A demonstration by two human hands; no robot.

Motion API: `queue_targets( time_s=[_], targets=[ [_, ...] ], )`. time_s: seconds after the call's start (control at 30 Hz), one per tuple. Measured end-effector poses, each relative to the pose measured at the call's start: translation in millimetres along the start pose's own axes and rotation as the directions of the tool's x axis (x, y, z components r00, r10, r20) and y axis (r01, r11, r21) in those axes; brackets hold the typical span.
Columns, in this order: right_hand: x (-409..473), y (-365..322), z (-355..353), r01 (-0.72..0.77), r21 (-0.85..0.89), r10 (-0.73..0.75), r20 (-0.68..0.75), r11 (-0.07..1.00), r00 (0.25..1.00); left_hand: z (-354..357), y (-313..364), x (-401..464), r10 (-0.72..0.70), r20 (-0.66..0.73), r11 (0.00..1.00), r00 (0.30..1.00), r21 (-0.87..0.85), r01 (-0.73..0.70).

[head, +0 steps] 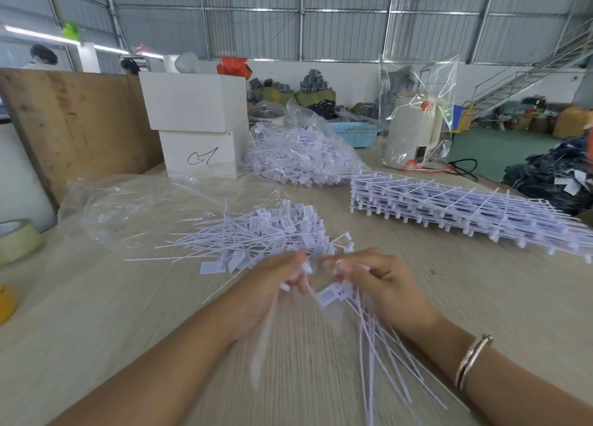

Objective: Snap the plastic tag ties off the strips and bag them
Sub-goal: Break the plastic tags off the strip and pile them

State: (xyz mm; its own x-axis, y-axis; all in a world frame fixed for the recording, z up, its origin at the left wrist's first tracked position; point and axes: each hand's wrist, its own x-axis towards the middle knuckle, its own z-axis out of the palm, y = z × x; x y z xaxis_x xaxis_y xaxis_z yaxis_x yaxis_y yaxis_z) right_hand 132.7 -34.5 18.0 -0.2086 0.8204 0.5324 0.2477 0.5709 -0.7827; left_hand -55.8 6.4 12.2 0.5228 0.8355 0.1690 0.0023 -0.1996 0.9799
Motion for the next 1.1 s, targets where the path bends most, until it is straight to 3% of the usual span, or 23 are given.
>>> queue_targets(
  time_s=[0.07, 0.1, 0.2, 0.3, 0.43, 0.6, 0.77, 0.97, 1.1],
  targets=[
    [0, -1, -9, -0.06, 0.122, 0.071, -0.09, 0.991, 0.993, -6, 0, 2, -0.008, -0.117, 0.989, 0.993, -0.15, -0.01],
    [0, -1, -11, -0.077, 0.067, 0.083, -0.101, 0.995, 0.991, -6, -1, 3, 0.004, -0.154, 0.994, 0.988, -0.108, -0.021],
    [4, 7, -9, -0.118, -0.291, 0.109, -0.047, 0.95, 0.993, 4, -3, 1, 0.066, -0.133, 0.985, 0.989, 0.164, -0.044],
    [6, 13, -4, -0.201, -0.548, 0.197, -0.067, 0.812, 0.978, 10, -4, 1, 0.046, -0.068, 0.981, 0.997, 0.192, -0.033],
    [6, 14, -6, -0.325, -0.51, 0.268, -0.184, 0.796, 0.946, 10, 1, 1, 0.012, 0.023, 0.989, 1.0, 0.145, -0.015],
    [1, 11, 0, -0.122, -0.549, 0.069, -0.117, 0.827, 0.991, 10, 1, -2, -0.025, 0.101, 0.984, 0.995, 0.177, 0.007],
    [0, 19, 3, -0.058, -0.677, 0.093, 0.016, 0.734, 0.996, 12, -3, -1, -0.03, 0.071, 0.98, 0.997, 0.196, 0.016],
    [2, 17, -2, -0.067, -0.485, 0.022, -0.098, 0.872, 0.995, 13, -3, 1, -0.015, 0.021, 0.96, 1.0, 0.28, 0.009],
    [0, 13, -2, -0.092, -0.493, 0.071, -0.062, 0.865, 0.996, 13, -4, 0, -0.015, 0.042, 0.938, 0.999, 0.347, 0.0]
  ],
)
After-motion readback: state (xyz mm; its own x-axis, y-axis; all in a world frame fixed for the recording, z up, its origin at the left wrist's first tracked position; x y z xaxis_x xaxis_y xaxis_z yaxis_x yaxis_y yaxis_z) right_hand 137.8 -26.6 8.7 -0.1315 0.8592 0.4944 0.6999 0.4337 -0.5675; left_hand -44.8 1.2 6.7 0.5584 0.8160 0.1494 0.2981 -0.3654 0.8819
